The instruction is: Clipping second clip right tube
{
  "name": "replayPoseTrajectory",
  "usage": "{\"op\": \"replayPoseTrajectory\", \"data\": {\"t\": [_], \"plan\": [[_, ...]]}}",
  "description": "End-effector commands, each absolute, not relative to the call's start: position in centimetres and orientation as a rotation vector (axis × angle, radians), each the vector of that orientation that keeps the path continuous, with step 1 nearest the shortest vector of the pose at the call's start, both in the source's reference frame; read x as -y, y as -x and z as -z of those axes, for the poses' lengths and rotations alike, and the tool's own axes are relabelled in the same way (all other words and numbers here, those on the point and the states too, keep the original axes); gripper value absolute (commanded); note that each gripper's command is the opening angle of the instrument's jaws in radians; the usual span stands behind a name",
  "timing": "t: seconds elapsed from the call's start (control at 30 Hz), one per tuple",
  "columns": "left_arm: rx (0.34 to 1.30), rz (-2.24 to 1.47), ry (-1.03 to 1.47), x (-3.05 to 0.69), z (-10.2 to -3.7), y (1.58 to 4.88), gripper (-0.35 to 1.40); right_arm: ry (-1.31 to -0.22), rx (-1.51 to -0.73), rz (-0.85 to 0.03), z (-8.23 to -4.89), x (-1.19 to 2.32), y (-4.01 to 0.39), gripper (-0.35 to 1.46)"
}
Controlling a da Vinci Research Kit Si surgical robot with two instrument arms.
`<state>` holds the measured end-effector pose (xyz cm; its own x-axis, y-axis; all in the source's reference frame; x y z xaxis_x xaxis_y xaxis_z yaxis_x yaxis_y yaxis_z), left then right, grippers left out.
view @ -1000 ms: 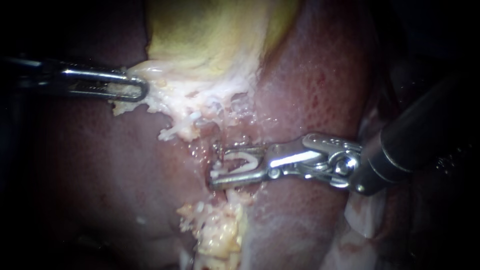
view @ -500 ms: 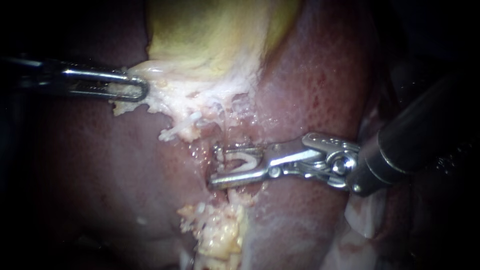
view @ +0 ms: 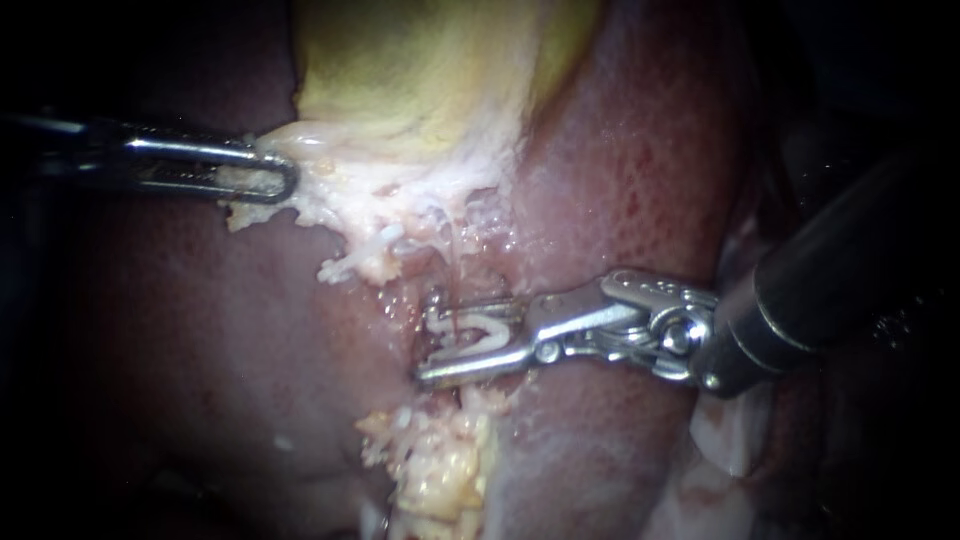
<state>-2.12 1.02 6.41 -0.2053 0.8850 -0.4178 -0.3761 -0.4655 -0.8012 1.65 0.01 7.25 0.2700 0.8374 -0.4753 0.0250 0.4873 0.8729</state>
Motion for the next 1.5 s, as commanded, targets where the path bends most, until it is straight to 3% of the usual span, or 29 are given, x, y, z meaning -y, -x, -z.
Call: {"op": "replayPoseTrajectory", "data": {"t": [0.03, 1.07, 1.27, 1.5], "plan": [[0.695, -1.803, 1.135, -1.02, -6.41, 2.12, -0.35, -0.919, -1.181, -0.667, -7.25, -0.01, -1.65, 0.48], [0.695, -1.803, 1.135, -1.02, -6.41, 2.12, -0.35, -0.962, -1.189, -0.656, -7.01, 0.16, -1.67, 0.44], [0.695, -1.803, 1.135, -1.02, -6.41, 2.12, -0.35, -0.969, -1.188, -0.649, -6.99, 0.15, -1.66, 0.34], [0.695, -1.803, 1.135, -1.02, -6.41, 2.12, -0.35, -0.972, -1.188, -0.651, -6.96, 0.11, -1.64, 0.06]]}}
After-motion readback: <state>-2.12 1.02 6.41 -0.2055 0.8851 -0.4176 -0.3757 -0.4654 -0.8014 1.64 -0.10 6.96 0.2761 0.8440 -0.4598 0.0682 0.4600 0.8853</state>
